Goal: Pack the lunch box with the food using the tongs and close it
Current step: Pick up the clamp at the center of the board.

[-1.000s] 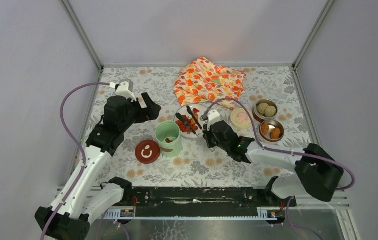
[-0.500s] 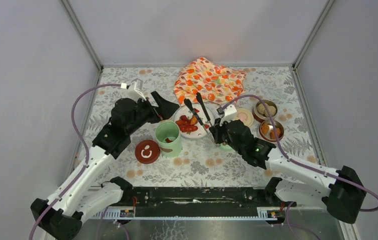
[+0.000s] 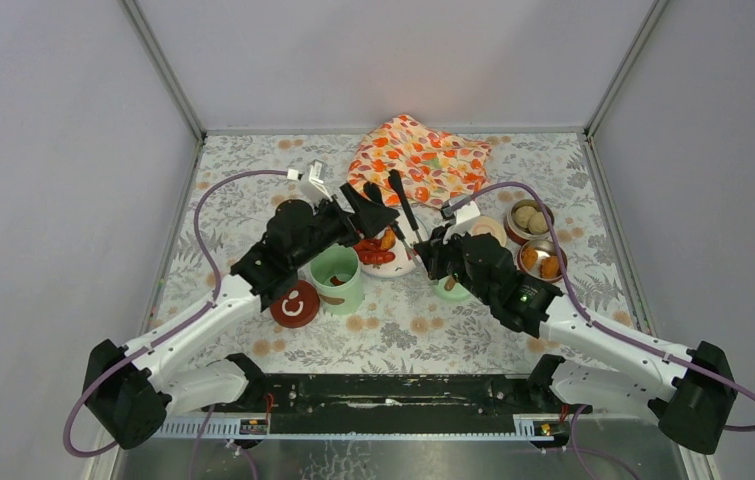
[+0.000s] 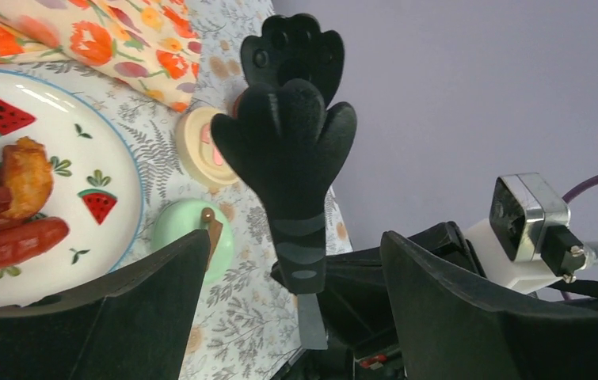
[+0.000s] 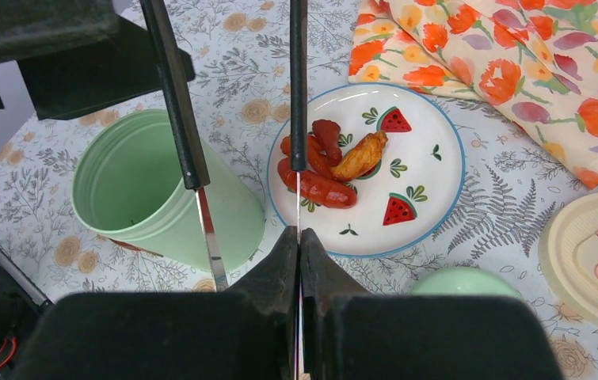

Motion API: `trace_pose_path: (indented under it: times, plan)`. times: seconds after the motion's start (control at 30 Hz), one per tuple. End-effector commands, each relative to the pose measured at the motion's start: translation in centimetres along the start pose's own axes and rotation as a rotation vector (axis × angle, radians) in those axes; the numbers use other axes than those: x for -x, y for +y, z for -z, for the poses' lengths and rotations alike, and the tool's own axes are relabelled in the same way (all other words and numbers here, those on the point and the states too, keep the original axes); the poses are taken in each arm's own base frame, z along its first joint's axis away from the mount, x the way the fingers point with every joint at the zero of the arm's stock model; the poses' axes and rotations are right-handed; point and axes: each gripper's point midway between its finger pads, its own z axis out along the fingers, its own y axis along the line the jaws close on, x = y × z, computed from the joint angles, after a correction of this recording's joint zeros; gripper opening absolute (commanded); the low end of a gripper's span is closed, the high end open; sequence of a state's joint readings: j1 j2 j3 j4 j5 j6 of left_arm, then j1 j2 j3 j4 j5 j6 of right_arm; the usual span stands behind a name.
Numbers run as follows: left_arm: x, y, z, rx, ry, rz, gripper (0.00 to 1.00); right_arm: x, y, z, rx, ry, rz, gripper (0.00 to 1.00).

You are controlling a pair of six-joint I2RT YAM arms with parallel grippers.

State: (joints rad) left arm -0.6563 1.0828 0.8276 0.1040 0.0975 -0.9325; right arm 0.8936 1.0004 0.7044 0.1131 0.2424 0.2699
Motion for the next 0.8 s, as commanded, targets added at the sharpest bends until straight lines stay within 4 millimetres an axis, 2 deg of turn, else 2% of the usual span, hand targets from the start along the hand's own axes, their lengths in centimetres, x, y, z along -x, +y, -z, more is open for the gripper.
trace_pose_path:
  times: [0.0,0.2,0.27,0.43,0.5,0.63,0.73,0.77]
  plan:
    - [2.0,-2.8,-1.0,-0.100,-0.111,0.038,0.83,4.1,1.3,0.5,0.044,-0.106,-0.033,0.00]
    - [2.7,-1.1,-1.2,-0.050,-0.195,0.123,0.59,3.9,1.7,0.1,0.064,-0.097,-0.019,0.00]
    - [2.7,-0.9,-1.2,-0.044,-0.204,0.142,0.49,3.9,2.0,-0.2,0.077,-0.093,-0.006,0.00]
    - [2.9,-0.9,-1.3,-0.045,-0.215,0.168,0.34,4.8,2.8,-0.4,0.109,-0.114,0.007,0.00]
    - [3.1,-0.9,-1.0,-0.048,-0.228,0.189,0.23,5.2,3.1,-0.5,0.121,-0.118,0.014,0.02]
    - [3.4,-0.3,-0.3,-0.033,-0.265,0.273,0.09,6.3,3.0,-0.4,0.103,-0.136,0.040,0.16]
    - [3.5,0.5,0.5,-0.023,-0.300,0.362,0.00,7.5,3.1,0.2,0.108,-0.165,0.063,0.33]
    - [3.6,0.6,0.7,-0.023,-0.309,0.386,0.00,7.7,3.3,0.3,0.117,-0.162,0.076,0.40]
